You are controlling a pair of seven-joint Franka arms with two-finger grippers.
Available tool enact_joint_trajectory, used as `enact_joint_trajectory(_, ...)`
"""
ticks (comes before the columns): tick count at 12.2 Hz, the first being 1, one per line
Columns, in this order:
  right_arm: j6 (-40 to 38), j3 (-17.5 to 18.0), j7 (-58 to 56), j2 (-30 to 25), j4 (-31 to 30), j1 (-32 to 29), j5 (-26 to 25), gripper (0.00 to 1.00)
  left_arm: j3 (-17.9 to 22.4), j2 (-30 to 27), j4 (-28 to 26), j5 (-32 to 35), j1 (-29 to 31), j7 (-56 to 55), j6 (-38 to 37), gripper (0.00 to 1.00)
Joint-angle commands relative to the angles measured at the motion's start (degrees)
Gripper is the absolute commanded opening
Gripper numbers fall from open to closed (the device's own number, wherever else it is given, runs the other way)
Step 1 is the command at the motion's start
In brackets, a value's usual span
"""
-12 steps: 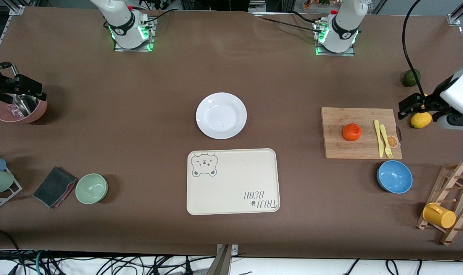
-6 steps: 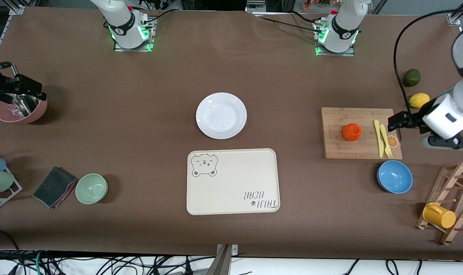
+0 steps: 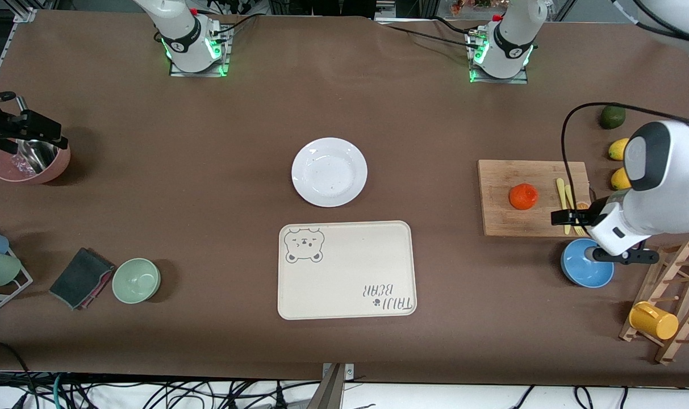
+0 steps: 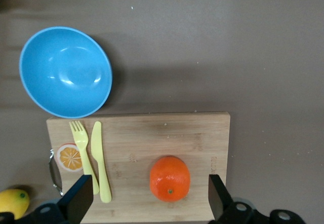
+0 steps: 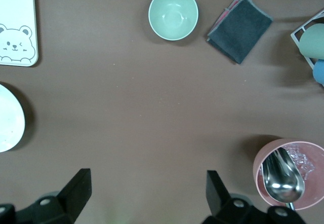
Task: Place orange and plate with both arms
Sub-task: 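Move the left gripper over the orange on the cutting board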
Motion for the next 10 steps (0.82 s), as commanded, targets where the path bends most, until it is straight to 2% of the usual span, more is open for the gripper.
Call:
enact_joint_trajectory(1, -0.7, -0.7, -1.9, -1.7, -0.9, -0.3, 0.1, 1.00, -0.4, -3.4, -8.7, 0.4, -0.1, 0.1, 6.4, 1.00)
enact_joint_trajectory(4, -0.4, -0.6, -1.8, -1.6, -1.0, -0.3, 0.1, 1.00, -0.4, -8.7, -25.4, 0.4, -0.1, -0.5, 23.7, 1.00)
enact_joint_trajectory(5, -0.3, -0.6, -1.8, -1.5, -1.0, -0.3, 0.1, 1.00, -0.4, -8.6, -27.6, 0.4, -0.3, -1.2, 26.3, 1.00)
enact_joint_trajectory(8, -0.1, -0.4, -1.8, -1.4, -1.0, -0.2, 0.1, 1.00, -0.7, -8.3, -30.4, 0.6, -0.5, -1.6, 27.8, 1.00)
enact_joint_trajectory(10, 0.0, -0.3, -1.6, -1.4, -0.9, -0.1, 0.1, 1.00, -0.7, -8.3, -33.9, 0.7, -0.4, -1.6, 32.5, 1.00)
